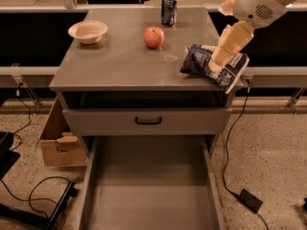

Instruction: Place apple into middle drawer

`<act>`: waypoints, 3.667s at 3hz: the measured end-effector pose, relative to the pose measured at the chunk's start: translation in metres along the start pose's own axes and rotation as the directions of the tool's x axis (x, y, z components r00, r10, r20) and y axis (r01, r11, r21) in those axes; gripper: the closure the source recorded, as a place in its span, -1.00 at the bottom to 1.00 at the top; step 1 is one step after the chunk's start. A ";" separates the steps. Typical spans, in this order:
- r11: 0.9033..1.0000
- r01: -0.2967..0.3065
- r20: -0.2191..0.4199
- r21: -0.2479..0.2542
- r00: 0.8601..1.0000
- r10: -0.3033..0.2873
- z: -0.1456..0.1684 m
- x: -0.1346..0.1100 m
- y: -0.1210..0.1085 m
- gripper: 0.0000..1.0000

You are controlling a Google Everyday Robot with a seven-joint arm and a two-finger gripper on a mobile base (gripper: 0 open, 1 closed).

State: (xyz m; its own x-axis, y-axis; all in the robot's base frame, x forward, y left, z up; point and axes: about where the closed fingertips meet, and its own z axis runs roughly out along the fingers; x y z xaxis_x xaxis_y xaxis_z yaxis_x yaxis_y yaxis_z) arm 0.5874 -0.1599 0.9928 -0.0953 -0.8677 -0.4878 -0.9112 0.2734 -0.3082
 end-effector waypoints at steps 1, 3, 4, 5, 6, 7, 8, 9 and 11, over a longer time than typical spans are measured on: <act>0.997 -0.065 0.059 0.040 0.996 0.062 0.027 -0.029 -0.041 -1.00; 0.977 -0.178 0.105 0.116 0.980 0.166 0.055 -0.055 -0.079 -1.00; 0.977 -0.179 0.107 0.115 0.980 0.167 0.056 -0.055 -0.079 -1.00; 0.968 -0.212 0.208 0.131 0.961 0.182 0.090 -0.065 -0.115 -1.00; 0.963 -0.236 0.271 0.130 0.943 0.194 0.131 -0.077 -0.147 -1.00; 0.968 -0.238 0.329 0.076 0.923 0.201 0.181 -0.094 -0.166 -1.00; 0.970 -0.242 0.339 0.032 0.915 0.217 0.231 -0.097 -0.176 -1.00; 0.964 -0.267 0.333 -0.011 0.908 0.255 0.264 -0.092 -0.176 -1.00; 0.944 -0.322 0.262 -0.065 0.908 0.328 0.290 -0.087 -0.167 -0.18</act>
Offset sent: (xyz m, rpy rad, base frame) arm 0.1547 0.0683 0.0065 0.1965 -0.1198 -0.3058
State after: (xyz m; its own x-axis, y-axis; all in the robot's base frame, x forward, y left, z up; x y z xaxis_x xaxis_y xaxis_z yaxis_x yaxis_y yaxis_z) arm 0.8647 -0.0099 0.8496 -0.2804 -0.5890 -0.7579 -0.8559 0.5108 -0.0803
